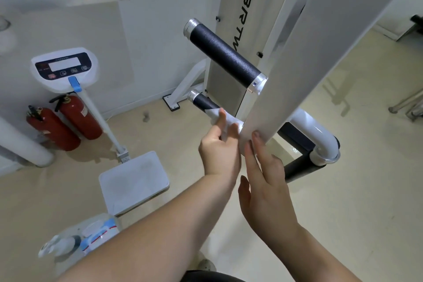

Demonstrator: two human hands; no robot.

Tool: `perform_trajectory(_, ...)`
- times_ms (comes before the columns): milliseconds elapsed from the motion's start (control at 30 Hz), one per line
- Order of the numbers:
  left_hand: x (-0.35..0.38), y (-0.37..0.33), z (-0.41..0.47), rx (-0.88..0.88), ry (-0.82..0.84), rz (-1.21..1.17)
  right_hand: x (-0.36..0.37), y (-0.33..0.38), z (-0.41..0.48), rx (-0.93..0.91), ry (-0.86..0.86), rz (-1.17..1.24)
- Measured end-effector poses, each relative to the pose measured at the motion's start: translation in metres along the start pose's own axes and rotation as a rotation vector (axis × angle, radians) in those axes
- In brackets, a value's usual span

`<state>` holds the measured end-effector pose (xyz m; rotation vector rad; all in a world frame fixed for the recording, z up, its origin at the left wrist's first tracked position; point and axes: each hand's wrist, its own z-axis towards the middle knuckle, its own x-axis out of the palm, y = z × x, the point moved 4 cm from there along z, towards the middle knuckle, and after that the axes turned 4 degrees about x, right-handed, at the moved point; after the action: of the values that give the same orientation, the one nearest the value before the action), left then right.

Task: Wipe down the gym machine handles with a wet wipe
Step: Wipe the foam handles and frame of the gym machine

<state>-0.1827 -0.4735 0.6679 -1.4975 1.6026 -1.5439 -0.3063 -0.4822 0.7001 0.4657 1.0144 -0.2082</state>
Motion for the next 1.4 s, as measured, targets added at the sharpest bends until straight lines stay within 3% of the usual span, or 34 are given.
perform_trajectory(233, -0.018, -0.037, 0.046, 0.104, -0.244, 0.058, 0.001, 0.002, -0.002, -0.029, 0.004, -0.017)
perform_trajectory(500, -0.003, -0.017, 0.006, 0.05, 0.102, 0.168, 0.004, 0.004, -0.002, 0.016, 0.024, -0.044)
perform_trajectory(733, -0.026, -0.049, 0.048, 0.159, -0.119, 0.209, 0.005, 0.012, -0.007, 0.021, 0.028, -0.066)
perform_trajectory(900, -0.003, -0.024, 0.01, -0.002, 0.123, 0.123, 0.007, 0.011, -0.005, 0.078, 0.03, -0.077)
perform_trajectory(1000, -0.002, -0.016, 0.0, -0.019, 0.244, 0.2, 0.004, 0.01, -0.002, 0.112, 0.042, -0.069)
perform_trajectory(1067, -0.007, -0.023, 0.01, 0.01, 0.247, 0.231, 0.004, 0.012, -0.001, 0.096, 0.058, -0.092)
perform_trajectory(1200, -0.03, -0.052, 0.05, 0.102, 0.018, 0.164, 0.005, 0.017, -0.002, 0.098, 0.05, -0.13)
perform_trajectory(1267, -0.036, -0.055, 0.059, 0.126, -0.013, 0.199, 0.008, 0.021, -0.003, 0.119, 0.044, -0.147)
perform_trajectory(1400, -0.022, -0.04, 0.033, 0.072, 0.21, 0.339, 0.016, 0.028, 0.0, 0.212, 0.063, -0.183)
